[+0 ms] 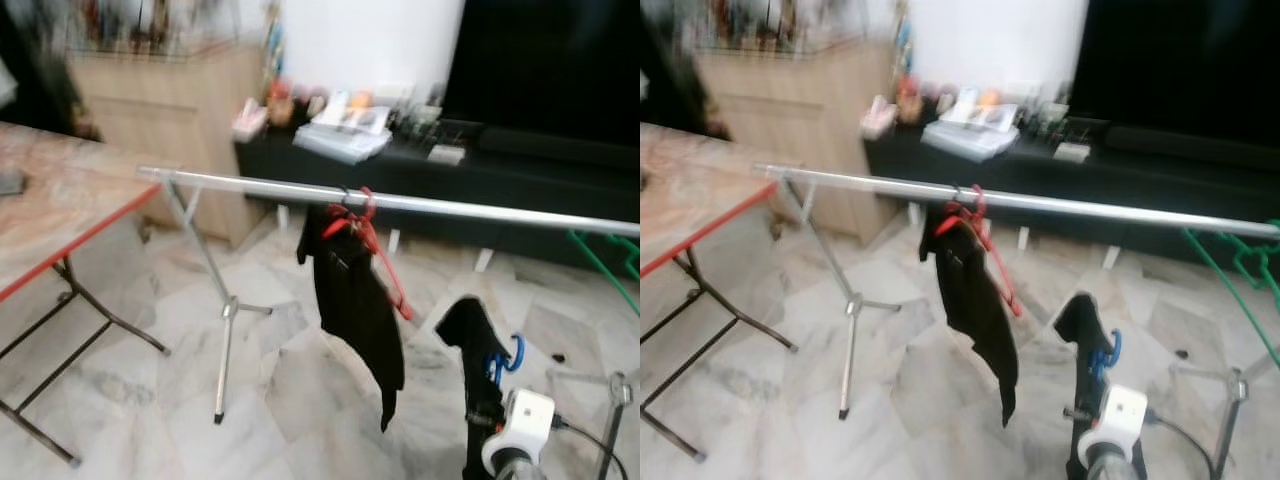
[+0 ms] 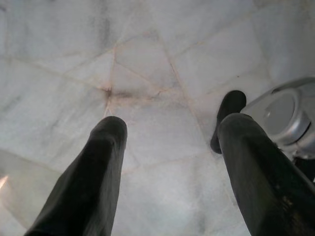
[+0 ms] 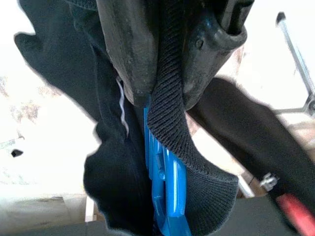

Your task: Hang hanger

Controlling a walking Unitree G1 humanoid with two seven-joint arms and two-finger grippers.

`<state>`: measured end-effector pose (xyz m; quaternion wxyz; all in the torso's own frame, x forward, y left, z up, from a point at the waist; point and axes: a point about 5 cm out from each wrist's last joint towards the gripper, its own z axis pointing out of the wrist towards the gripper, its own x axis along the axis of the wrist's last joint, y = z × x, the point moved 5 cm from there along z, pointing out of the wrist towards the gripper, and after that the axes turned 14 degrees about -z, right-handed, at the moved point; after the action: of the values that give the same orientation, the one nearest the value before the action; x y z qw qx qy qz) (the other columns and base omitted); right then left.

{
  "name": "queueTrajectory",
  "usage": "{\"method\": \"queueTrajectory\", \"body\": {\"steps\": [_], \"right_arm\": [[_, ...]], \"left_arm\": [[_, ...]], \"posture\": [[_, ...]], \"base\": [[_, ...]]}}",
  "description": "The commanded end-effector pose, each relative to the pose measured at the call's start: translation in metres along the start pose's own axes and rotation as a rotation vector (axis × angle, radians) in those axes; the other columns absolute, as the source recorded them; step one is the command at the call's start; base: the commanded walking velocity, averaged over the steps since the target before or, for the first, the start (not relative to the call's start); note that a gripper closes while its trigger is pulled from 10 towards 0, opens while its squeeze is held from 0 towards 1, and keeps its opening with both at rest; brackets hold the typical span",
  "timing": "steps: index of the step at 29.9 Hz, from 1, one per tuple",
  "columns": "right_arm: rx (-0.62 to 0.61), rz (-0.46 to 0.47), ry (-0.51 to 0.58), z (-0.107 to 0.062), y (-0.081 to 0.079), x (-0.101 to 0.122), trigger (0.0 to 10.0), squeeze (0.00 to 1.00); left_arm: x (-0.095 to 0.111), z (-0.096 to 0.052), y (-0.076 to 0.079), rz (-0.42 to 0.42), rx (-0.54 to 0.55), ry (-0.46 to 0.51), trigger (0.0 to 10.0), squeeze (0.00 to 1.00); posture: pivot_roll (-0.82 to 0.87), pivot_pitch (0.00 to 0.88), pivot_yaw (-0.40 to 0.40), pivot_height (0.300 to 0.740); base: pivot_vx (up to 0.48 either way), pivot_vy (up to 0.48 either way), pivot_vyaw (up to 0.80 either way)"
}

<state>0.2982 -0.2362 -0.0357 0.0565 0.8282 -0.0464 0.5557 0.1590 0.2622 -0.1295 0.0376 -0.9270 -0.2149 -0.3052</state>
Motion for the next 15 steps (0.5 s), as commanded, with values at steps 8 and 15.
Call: {"method": "queueTrajectory", "body": {"steps": [8,15], "right_arm": [[-0.044,0.005,0.014,-0.001,0.012,0.003,10.0,0.00],[-0.057,0.013,0.011,0.002,0.015,0.006,10.0,0.00]], "left_arm": [[0.001,-0.001,-0.012,-0.017,0.023,-0.012,10.0,0.00],[-0.003,-0.003,-0.020,-0.027,0.040,-0.027,10.0,0.00]], "posture": [[0.08,0.000,0.011,0.740],[0.08,0.000,0.002,0.740]], "base": [[-0.350,0.000,0.00],[-0.351,0.000,0.00]]}}
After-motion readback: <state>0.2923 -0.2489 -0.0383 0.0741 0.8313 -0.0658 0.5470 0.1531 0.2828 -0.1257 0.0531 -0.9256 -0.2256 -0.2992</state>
